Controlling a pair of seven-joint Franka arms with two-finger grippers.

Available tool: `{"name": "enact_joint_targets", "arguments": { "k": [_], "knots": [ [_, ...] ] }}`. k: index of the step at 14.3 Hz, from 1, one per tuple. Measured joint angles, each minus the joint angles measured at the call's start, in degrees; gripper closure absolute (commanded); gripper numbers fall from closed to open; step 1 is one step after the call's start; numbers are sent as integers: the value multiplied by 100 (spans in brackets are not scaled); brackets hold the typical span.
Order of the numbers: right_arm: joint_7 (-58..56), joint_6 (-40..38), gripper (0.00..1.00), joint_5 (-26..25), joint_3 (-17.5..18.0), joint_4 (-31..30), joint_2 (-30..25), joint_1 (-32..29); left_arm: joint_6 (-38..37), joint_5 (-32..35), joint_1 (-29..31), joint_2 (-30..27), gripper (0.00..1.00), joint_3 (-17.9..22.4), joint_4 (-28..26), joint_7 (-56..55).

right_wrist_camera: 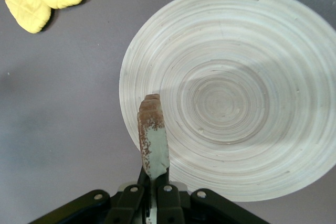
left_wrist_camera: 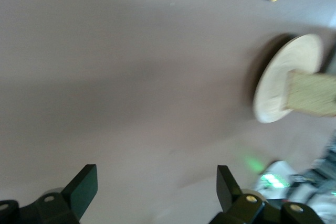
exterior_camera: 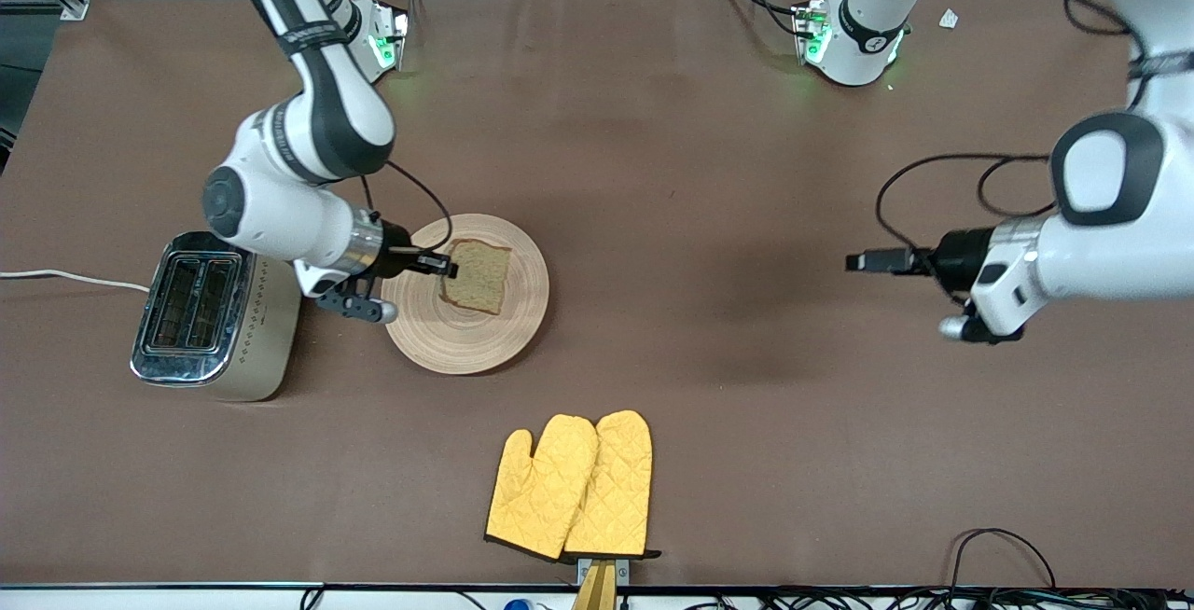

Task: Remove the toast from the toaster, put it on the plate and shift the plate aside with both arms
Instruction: 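Lift the toast onto the plate while the left gripper reaches the plate, then release the toast and withdraw the right gripper while the left gripper grips the plate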

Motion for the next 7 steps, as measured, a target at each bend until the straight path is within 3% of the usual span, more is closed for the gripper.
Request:
{"name": "enact_joint_targets", "arguments": {
  "k": [1,2,3,4,7],
  "knots": [
    [3,53,73,0,-6,-77,4,13,239,-383,-79,262,0,-56,3,12],
    [-6,58,39,-2,-45,-162,20,-19,536,-721,-229,497,0,-128,6,14],
    [-96,61,12,-4,-84,-263,59,-125,890,-974,-460,705,0,-196,20,14],
    [-309,61,0,-5,-115,-356,114,-291,1284,-1154,-760,868,0,-241,39,13],
    [-995,-18,0,-4,-156,-557,228,-976,2419,-1607,-1749,1189,0,-262,66,-164]
  ]
}}
